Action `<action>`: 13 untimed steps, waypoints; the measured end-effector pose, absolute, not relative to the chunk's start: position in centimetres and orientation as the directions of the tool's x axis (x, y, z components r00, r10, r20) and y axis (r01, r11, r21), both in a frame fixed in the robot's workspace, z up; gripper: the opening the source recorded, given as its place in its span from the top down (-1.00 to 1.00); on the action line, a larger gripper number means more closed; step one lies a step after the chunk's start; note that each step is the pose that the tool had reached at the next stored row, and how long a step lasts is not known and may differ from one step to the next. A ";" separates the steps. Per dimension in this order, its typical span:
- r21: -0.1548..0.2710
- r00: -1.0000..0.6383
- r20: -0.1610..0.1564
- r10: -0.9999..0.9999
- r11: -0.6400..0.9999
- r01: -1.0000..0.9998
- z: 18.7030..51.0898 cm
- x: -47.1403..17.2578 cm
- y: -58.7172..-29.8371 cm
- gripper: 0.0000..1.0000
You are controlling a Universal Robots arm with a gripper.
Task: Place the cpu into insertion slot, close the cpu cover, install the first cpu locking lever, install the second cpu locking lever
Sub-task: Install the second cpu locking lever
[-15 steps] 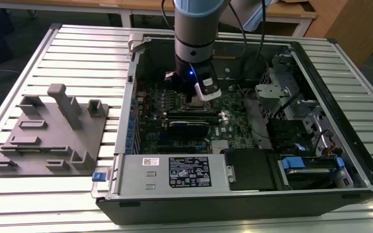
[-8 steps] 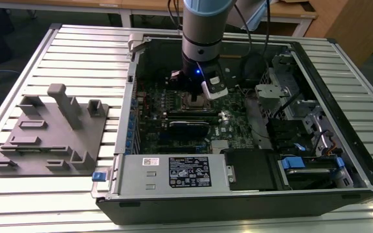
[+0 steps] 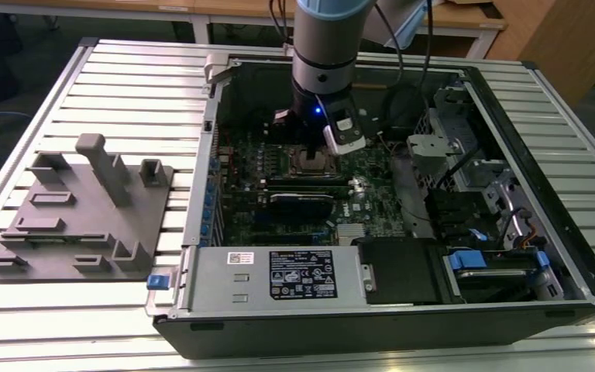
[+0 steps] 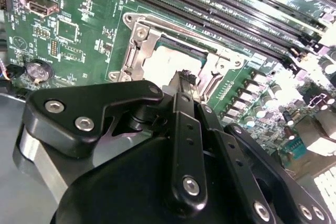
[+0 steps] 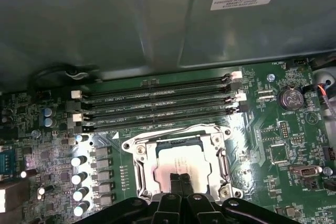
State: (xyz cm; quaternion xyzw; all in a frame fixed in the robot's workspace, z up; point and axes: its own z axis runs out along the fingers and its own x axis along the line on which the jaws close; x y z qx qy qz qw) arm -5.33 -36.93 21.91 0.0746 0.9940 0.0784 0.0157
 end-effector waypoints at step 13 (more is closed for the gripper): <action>0.158 -0.988 -0.020 0.152 0.976 0.147 21.9 -4.9 -36.7 0.79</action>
